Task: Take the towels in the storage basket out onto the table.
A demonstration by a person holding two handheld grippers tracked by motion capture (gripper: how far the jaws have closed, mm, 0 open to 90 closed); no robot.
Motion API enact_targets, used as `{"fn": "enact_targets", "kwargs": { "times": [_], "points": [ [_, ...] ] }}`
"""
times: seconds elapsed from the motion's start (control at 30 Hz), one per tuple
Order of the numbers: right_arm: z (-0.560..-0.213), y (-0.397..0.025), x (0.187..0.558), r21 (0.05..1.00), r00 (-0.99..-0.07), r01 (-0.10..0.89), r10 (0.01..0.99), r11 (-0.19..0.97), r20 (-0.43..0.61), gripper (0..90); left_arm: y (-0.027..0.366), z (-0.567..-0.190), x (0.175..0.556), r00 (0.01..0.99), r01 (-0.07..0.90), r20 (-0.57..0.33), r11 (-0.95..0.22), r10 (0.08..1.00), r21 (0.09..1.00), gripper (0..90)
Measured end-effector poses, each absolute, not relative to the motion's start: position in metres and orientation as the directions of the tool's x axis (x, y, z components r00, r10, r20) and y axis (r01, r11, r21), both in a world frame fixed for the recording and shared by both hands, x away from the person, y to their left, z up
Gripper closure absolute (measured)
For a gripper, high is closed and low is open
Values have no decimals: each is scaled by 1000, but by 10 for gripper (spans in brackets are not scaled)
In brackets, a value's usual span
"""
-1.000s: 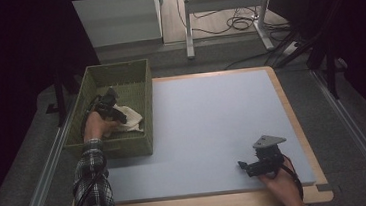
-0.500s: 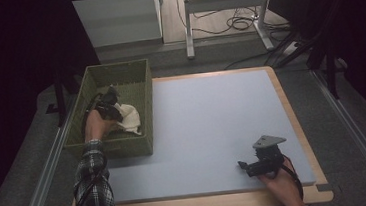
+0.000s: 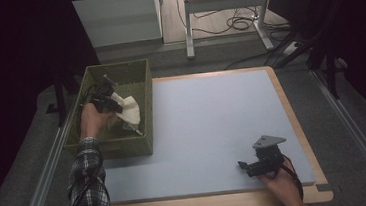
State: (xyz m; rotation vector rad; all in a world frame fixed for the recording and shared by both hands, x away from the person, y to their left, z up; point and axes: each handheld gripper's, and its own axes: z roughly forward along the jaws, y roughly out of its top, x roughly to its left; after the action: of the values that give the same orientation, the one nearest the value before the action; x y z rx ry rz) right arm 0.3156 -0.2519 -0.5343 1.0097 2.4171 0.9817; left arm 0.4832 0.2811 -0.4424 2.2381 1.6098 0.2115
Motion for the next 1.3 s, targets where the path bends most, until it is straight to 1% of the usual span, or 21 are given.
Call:
{"fn": "enact_targets", "kwargs": {
  "times": [0.37,0.67,1.07,1.3],
  "points": [
    [-534,-252,316,710,-688,487,724,508,-46,50,290,-406,464,335,858,-99,-260,937,443,755],
    [-534,-252,316,710,-688,487,724,508,-46,51,287,-377,450,370,830,-89,-285,925,480,755],
    [-534,-252,315,711,-687,488,726,506,-44,50,273,-338,438,417,805,-52,-343,907,484,753],
    [-534,-252,316,711,-687,488,725,506,-45,50,259,-318,434,453,795,-51,-377,890,476,751]
  ]
}}
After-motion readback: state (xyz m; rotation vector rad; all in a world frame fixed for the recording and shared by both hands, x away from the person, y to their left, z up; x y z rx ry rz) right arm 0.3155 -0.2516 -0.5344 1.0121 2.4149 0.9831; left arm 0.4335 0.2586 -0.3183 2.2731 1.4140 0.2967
